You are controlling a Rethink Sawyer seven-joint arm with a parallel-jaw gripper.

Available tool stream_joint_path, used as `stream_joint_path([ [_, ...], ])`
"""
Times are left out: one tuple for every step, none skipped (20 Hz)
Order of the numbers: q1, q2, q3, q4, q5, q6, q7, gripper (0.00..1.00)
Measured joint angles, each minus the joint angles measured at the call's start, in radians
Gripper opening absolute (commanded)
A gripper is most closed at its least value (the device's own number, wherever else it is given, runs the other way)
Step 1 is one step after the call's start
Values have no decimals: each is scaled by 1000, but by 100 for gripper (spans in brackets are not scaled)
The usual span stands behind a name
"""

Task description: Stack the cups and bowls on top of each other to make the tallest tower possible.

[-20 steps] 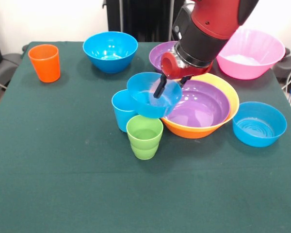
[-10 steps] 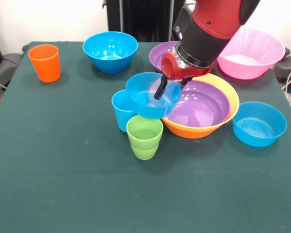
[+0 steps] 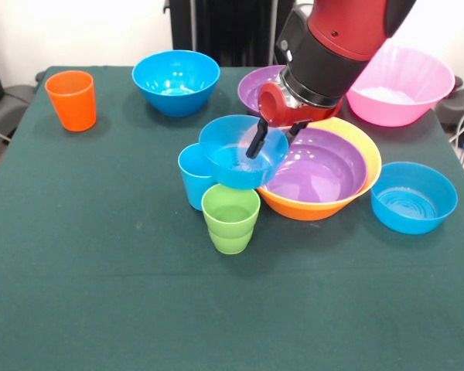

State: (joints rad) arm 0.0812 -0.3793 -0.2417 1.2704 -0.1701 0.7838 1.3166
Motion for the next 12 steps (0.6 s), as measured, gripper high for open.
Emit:
stream_joint_path([
  [0,-1,0,0,0,2,0,100],
  [0,-2,0,0,0,4,0,100],
  [0,-3,0,0,0,6,0,100],
  [0,-3,0,0,0,9,0,100],
  [0,-3,0,0,0,9,0,100],
  [0,-3,0,0,0,10,0,100],
  [0,-3,0,0,0,10,0,100],
  [0,-3,0,0,0,10,0,100],
  [0,-3,0,0,0,10,0,100],
  [0,-3,0,0,0,10,0,100],
  [0,-3,0,0,0,11,0,100],
  [0,-3,0,0,0,11,0,100],
])
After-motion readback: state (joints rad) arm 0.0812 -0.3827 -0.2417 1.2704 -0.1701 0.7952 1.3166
